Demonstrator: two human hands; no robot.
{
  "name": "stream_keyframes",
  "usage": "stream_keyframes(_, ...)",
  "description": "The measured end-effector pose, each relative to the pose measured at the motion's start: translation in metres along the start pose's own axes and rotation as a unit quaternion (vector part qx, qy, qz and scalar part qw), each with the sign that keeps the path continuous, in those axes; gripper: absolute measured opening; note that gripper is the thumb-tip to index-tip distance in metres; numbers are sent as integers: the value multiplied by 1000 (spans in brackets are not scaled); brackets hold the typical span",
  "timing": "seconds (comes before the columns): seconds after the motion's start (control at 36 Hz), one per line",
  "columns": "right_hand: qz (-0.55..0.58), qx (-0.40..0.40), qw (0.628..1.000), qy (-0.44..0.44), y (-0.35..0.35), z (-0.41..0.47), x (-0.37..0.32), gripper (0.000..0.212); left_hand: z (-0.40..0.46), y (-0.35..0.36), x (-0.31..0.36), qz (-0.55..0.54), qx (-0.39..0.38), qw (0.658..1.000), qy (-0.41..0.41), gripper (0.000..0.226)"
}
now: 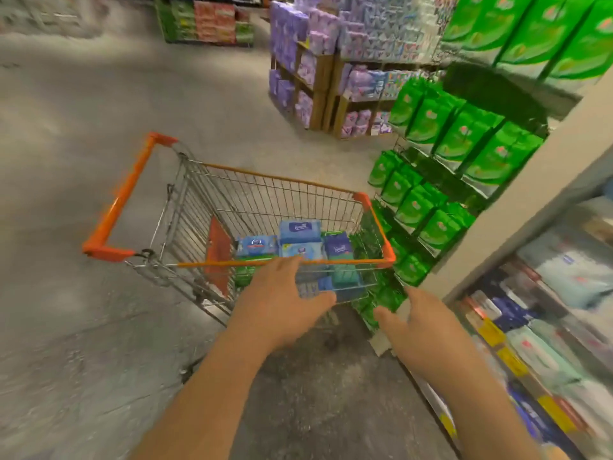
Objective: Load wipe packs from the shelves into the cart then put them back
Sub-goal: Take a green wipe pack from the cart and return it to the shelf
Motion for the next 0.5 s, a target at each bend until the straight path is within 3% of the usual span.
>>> stream_keyframes(0.08,-3,-20,999,-27,7,25,-29,75,18,-17,-21,-13,11,1000,-19,93)
stream_keyframes(0.17,-6,-6,998,-65,7,47,-53,45,38,-31,-37,-34,31,998,-33,89)
stream_keyframes(0.31,-7,-13,996,-87,7,91,-78,22,74,-40,-53,-43,27,997,-60,79)
stream_keyframes(0.42,0,-33,994,-107,7,139,-97,21,113,-46,-65,-35,27,995,-89,79)
stream_keyframes(0.5,21,-53,992,-114,13,187,-105,35,147,-53,-67,-28,35,992,-118,77)
Point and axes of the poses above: each hand's wrist, its own z-axis towards the middle knuckle, its own y-axis out of the palm, x = y × z, the point moved 5 cm from there along z, towards the middle knuckle, and after that the axes turned 2 degrees about -z, right-handed, at the moved point
